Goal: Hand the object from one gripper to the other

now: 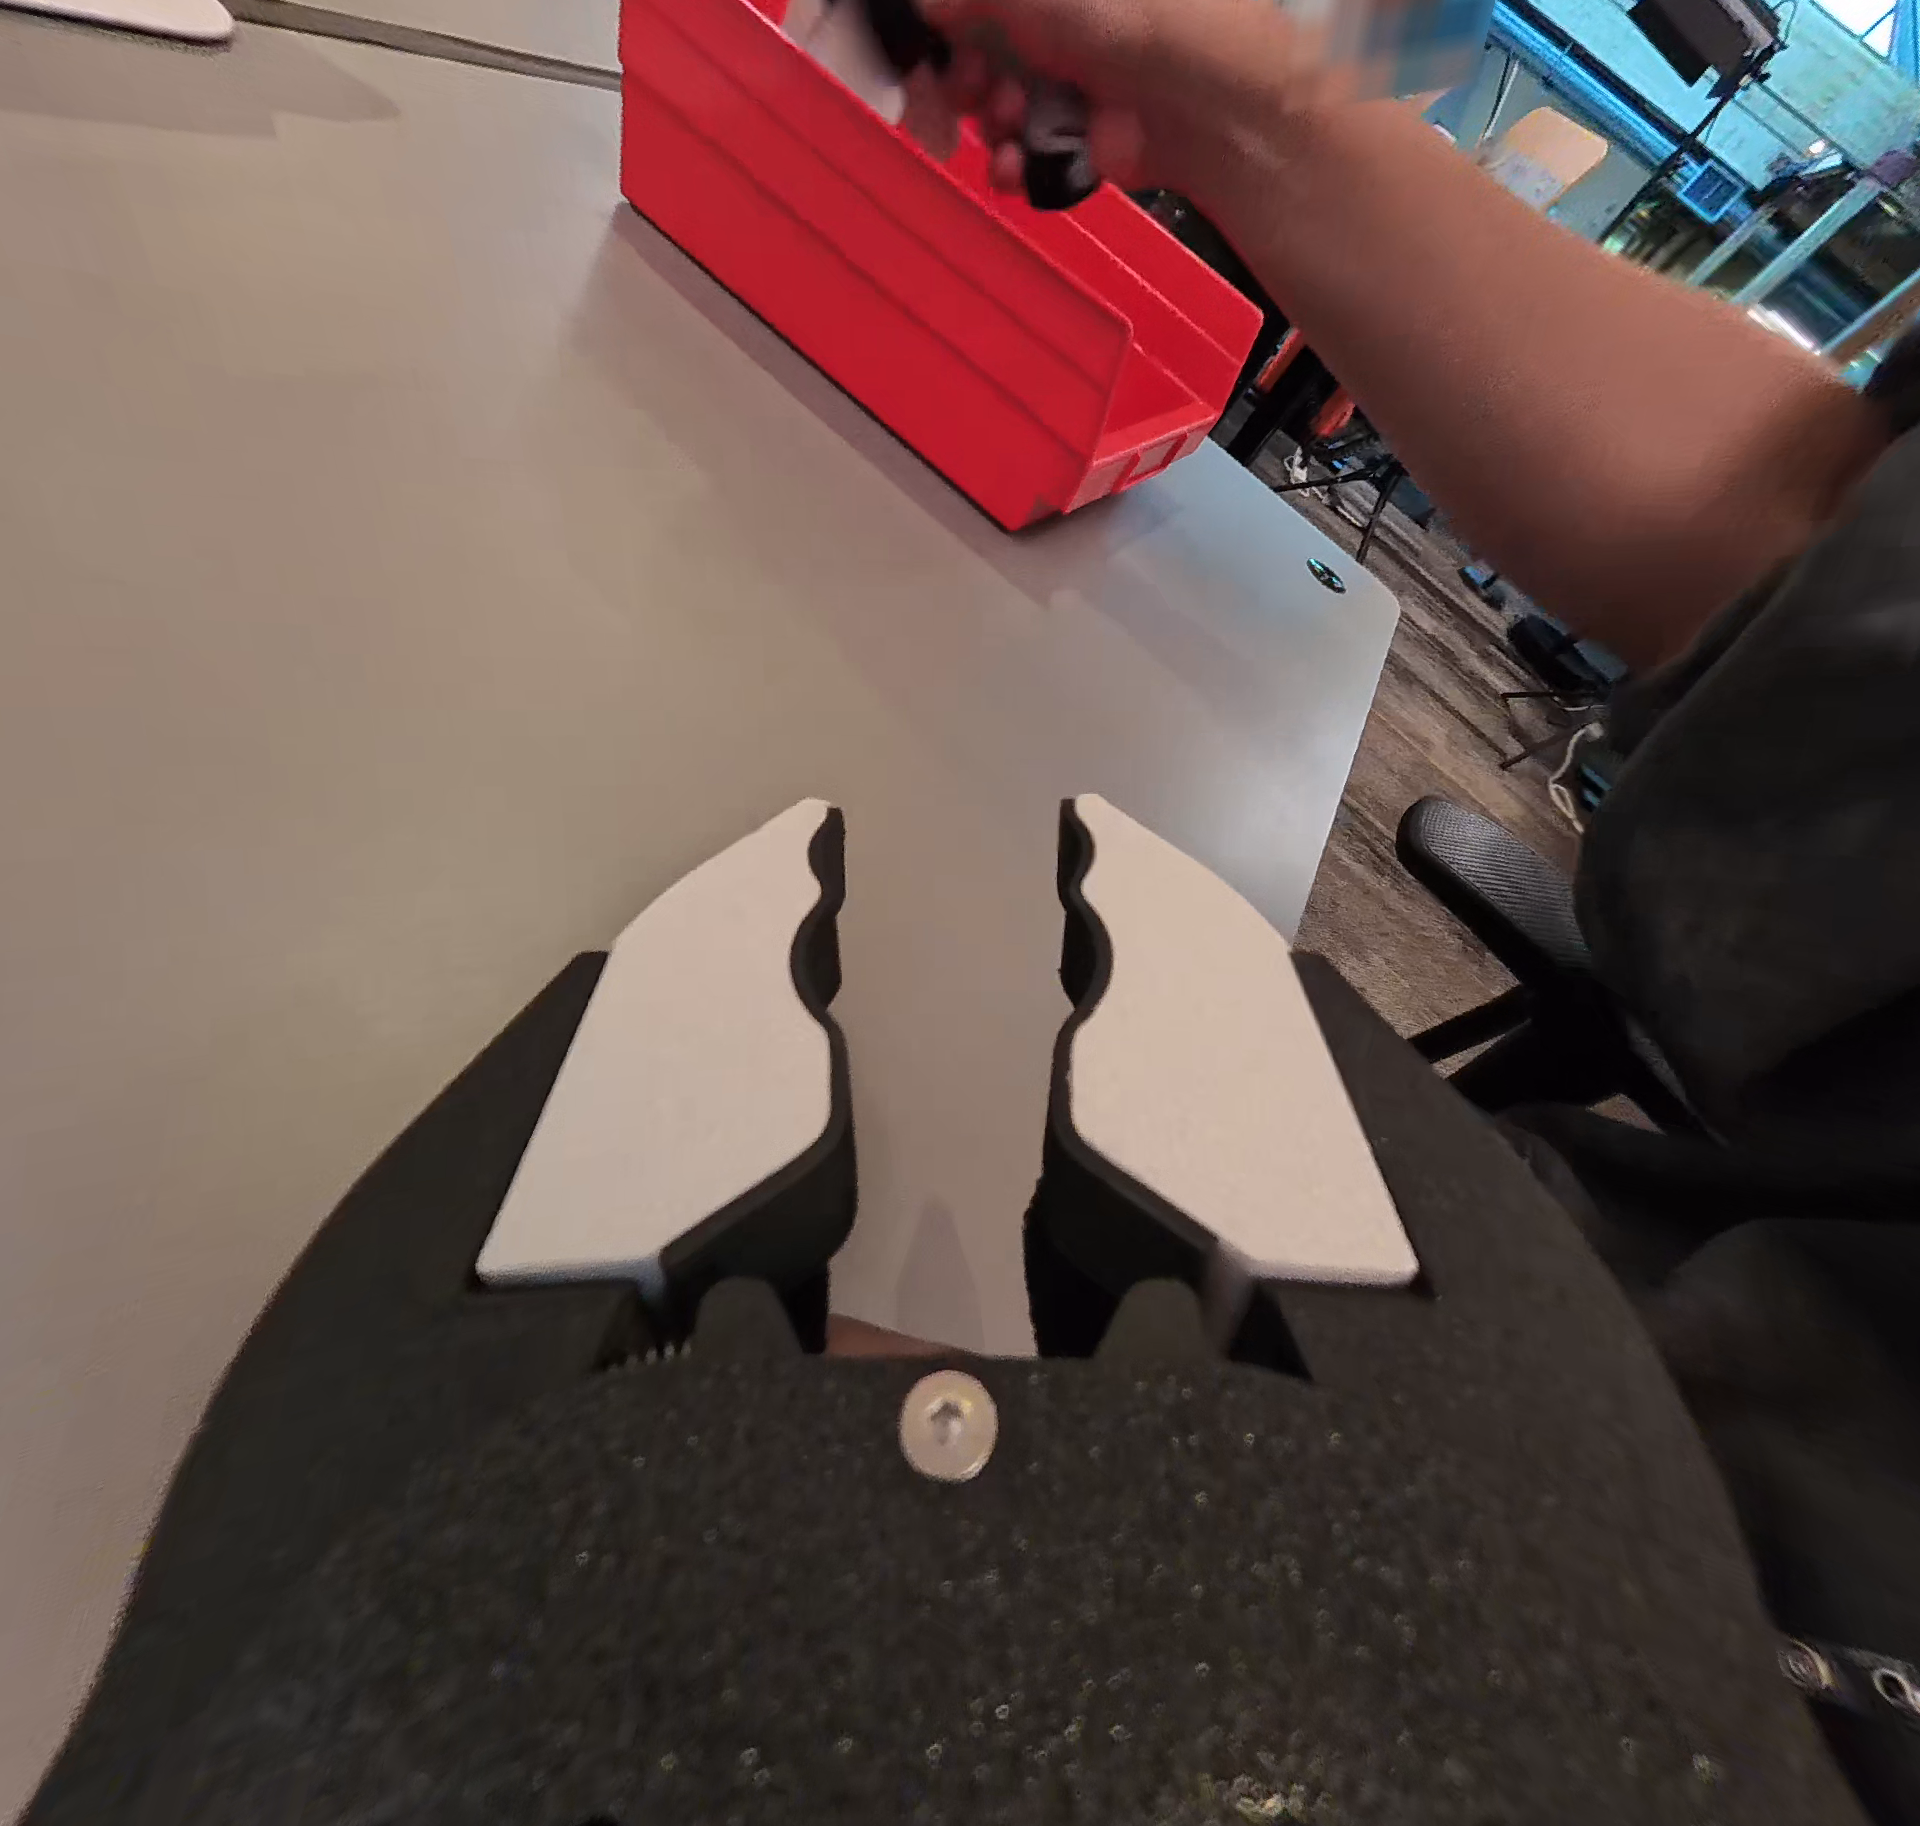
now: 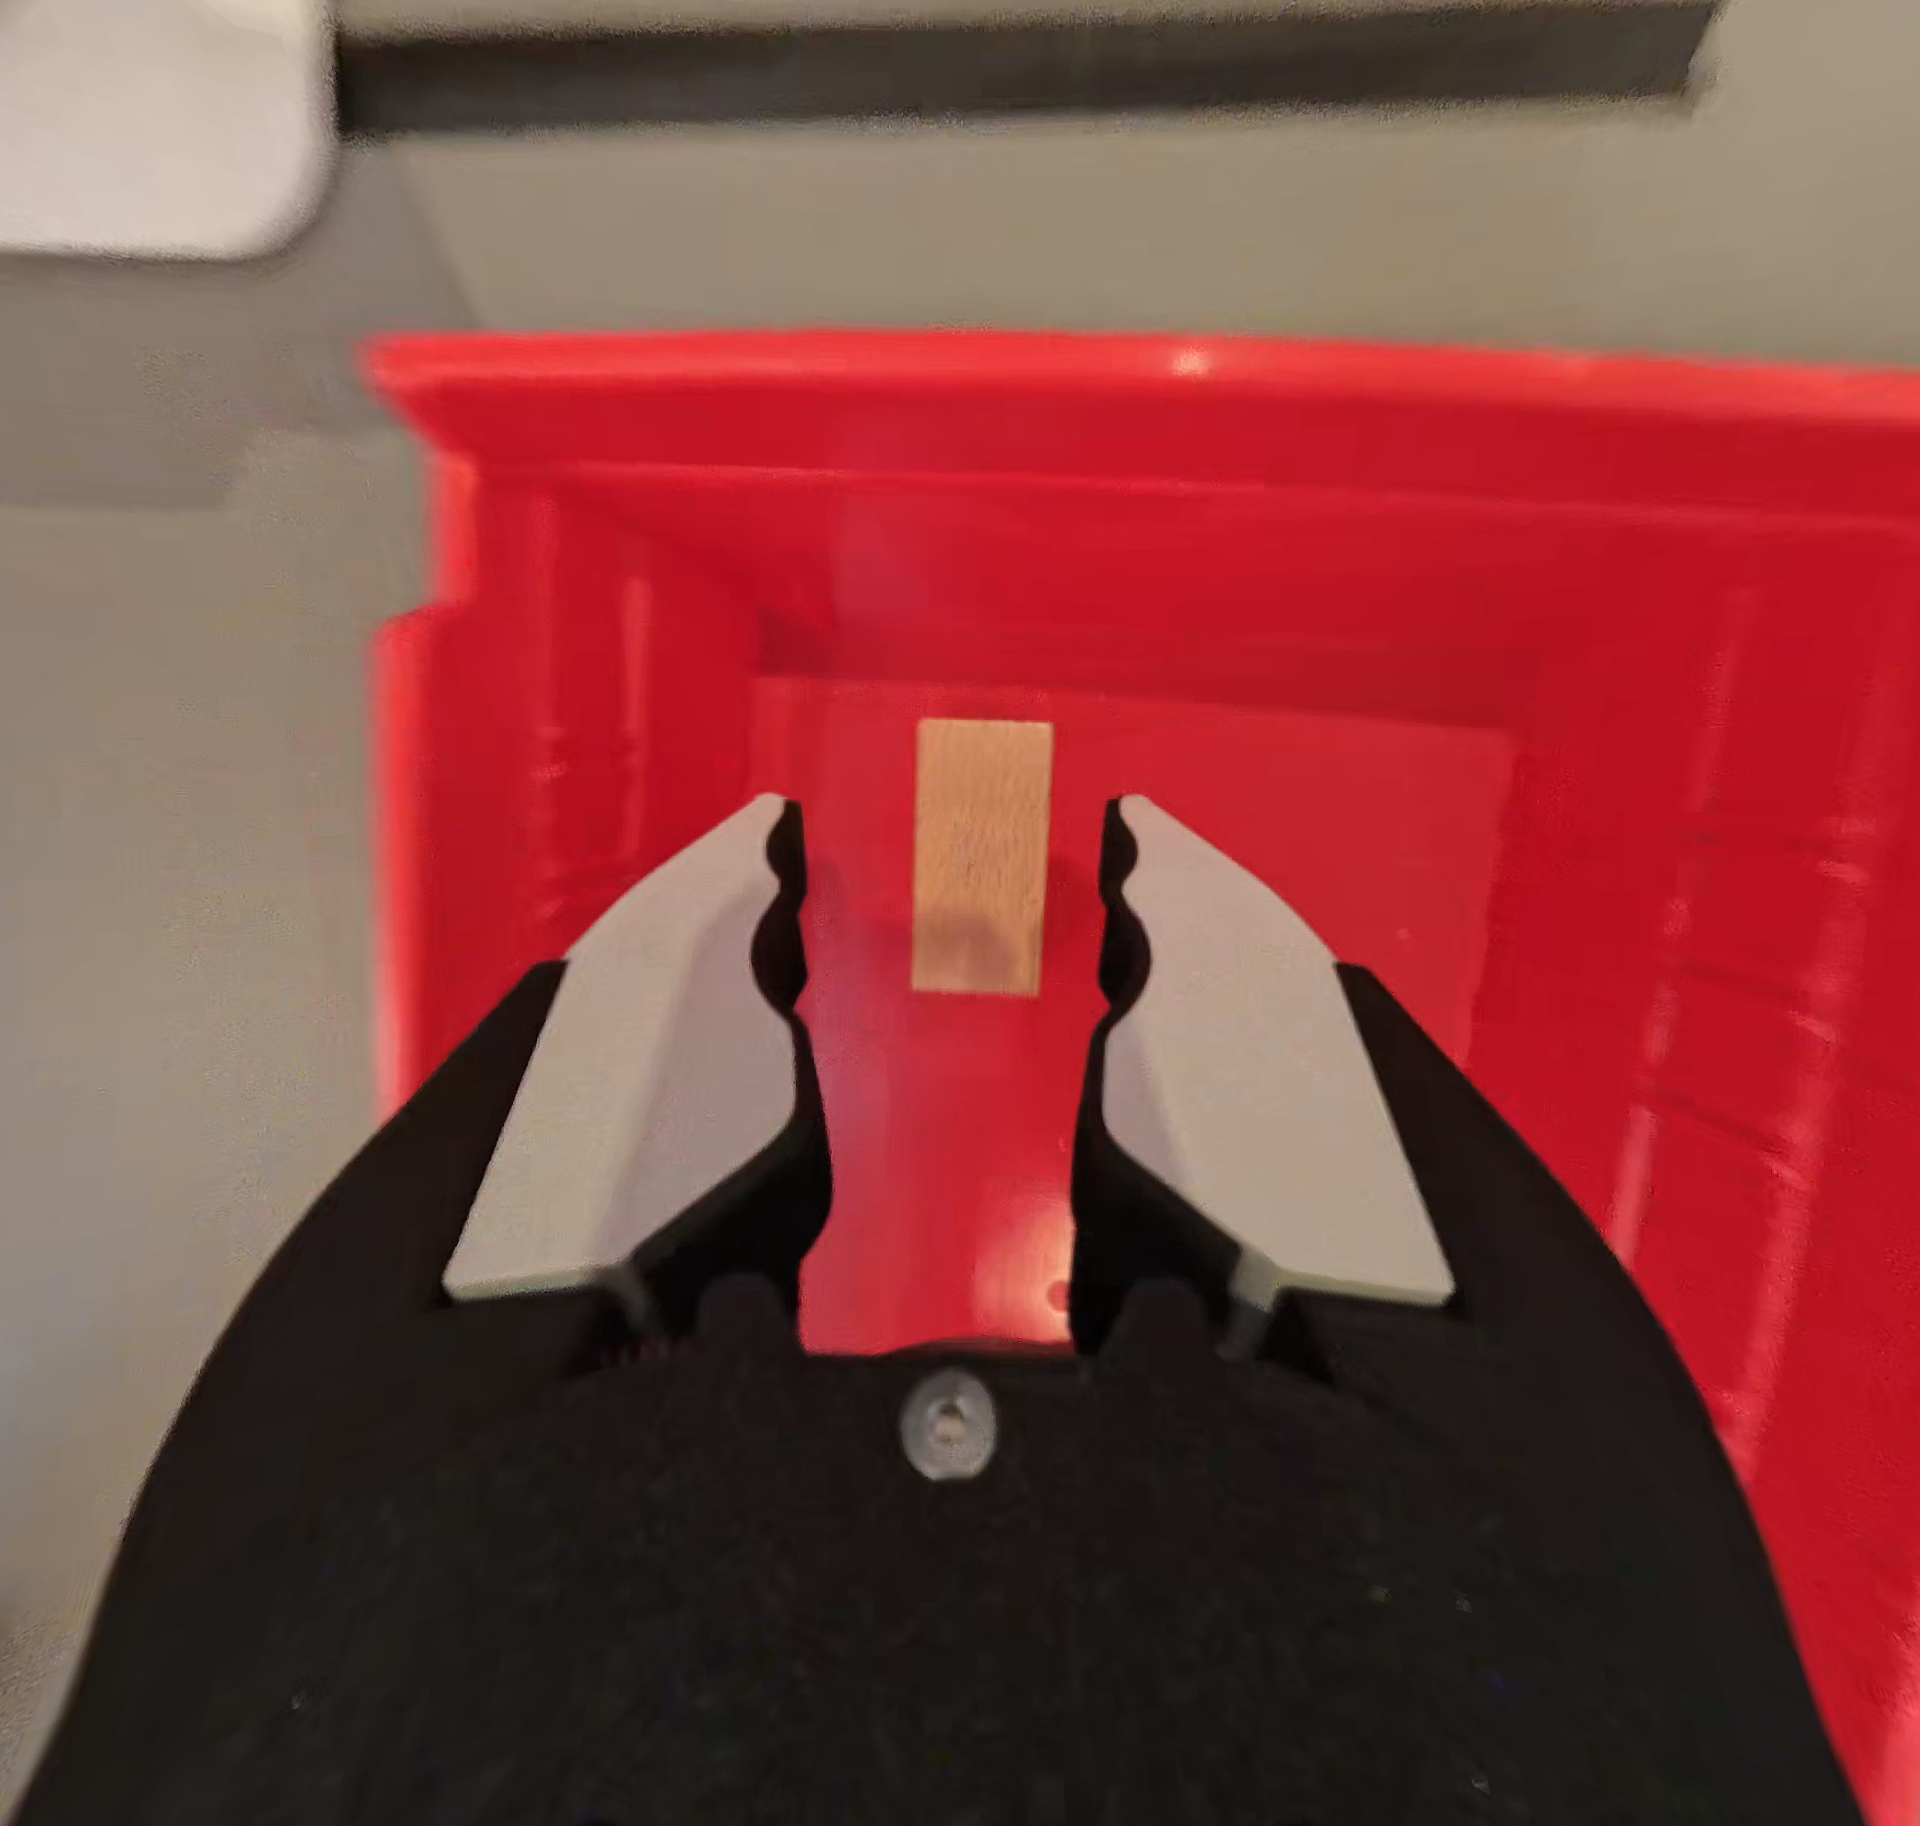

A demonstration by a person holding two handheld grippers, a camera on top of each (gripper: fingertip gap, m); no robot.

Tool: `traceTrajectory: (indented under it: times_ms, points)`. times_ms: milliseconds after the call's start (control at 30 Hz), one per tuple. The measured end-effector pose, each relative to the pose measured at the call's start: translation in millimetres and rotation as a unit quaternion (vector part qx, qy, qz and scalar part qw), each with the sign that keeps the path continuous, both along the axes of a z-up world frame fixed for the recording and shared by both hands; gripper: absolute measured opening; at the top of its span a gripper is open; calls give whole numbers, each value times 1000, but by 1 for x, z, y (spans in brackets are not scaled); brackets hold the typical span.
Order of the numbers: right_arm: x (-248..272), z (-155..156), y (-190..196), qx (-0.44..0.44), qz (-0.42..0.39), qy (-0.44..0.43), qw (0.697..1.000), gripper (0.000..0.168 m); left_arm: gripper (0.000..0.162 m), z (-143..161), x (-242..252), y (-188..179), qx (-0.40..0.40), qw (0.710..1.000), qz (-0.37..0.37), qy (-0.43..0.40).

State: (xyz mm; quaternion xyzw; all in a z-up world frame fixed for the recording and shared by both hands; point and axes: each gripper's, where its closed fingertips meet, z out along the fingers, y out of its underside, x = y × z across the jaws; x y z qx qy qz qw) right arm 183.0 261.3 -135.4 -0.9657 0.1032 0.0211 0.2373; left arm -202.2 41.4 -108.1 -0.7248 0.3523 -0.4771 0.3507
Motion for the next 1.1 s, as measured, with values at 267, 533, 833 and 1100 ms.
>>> traceTrajectory:
  times_ms: [267, 533, 833, 1100]
  points:
    - [-98, 102, -150, 333, 145, -23, 931, 55, 44, -1, -11, 19, 2, 999, 43, 9]
    - [-155, 45, -268, 431, 164, -101, 882, 61, 52, 44, -52, 53, -9, 999, 45, -4]
    - [-167, 19, -265, 378, 166, -41, 910, 65, 49, 20, -163, 229, -75, 883, 309, 346]
    - [-156, 13, -267, 356, 156, -32, 921, 67, 49, -35, -146, 280, -159, 836, 272, 449]
